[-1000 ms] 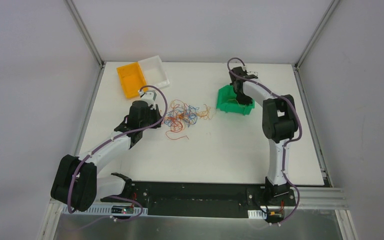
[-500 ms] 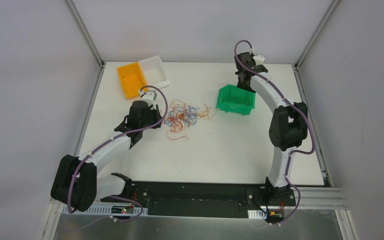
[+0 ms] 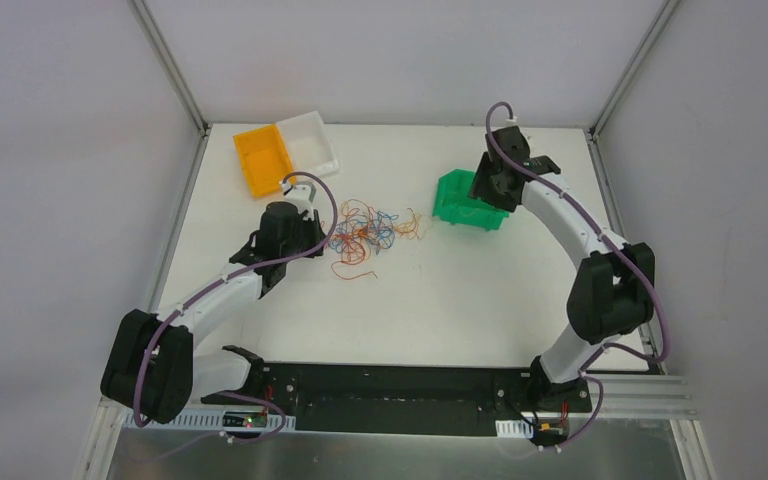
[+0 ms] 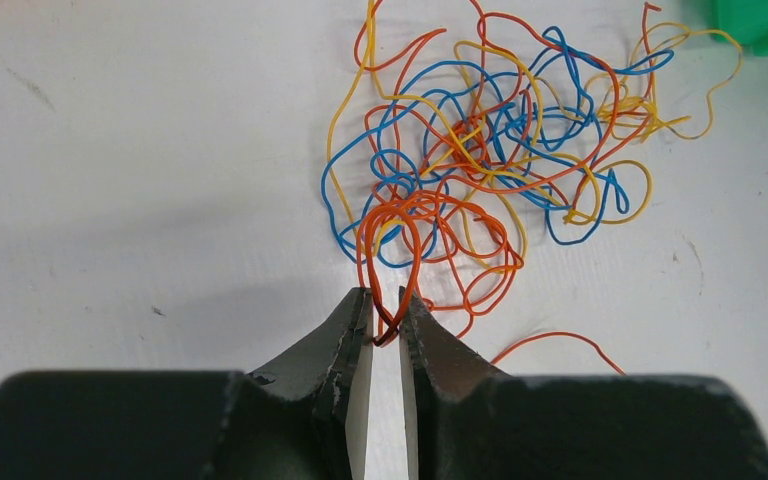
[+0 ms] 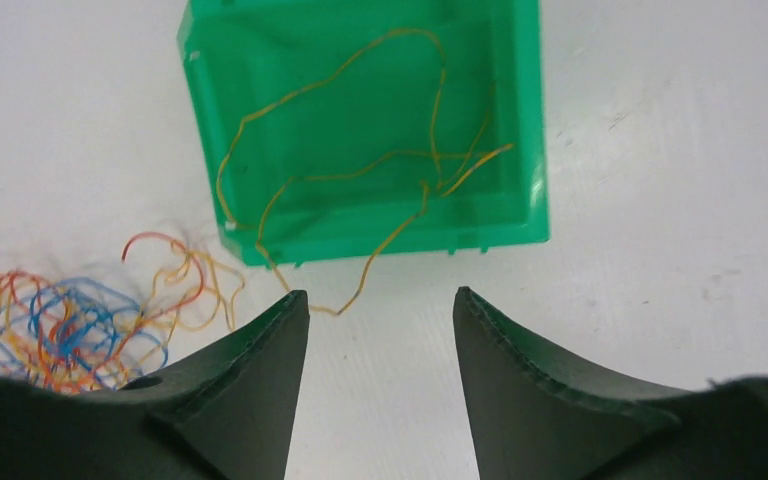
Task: Untangle the cables
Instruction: Place the cable in the bin.
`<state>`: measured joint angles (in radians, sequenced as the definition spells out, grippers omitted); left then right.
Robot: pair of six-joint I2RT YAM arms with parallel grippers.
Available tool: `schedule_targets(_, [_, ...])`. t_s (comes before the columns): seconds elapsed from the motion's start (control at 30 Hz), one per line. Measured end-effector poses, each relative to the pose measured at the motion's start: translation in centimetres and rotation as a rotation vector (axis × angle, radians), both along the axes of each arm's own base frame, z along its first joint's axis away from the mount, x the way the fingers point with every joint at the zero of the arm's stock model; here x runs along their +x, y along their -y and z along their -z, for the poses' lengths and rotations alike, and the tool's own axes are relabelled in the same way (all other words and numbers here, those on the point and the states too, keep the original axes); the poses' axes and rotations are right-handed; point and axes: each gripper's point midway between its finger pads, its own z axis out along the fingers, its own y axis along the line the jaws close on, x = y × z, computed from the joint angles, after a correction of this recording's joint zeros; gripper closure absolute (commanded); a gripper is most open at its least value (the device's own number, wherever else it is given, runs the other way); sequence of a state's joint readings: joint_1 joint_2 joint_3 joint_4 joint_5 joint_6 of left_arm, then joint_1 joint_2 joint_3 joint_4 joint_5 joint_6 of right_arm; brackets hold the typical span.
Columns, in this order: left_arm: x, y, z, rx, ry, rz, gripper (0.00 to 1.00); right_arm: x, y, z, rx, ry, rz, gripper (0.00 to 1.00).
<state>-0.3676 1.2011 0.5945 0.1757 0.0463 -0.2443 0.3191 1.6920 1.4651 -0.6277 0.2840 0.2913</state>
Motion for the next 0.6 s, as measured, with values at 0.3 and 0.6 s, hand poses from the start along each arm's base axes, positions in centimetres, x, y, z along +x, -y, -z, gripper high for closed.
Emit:
schedule_targets(0.3, [-0.1, 0.2, -0.3, 0.0, 0.008, 0.005, 0.83, -4.2, -4.0, 2.7, 0.168, -0.047, -0.096, 0.42])
schedule_targets(0.6, [-0.2, 0.4, -0.7, -0.005, 0.022, 0.012, 0.83, -2.7, -4.5, 3.6, 0.226, 0.02, -0.019, 0.51])
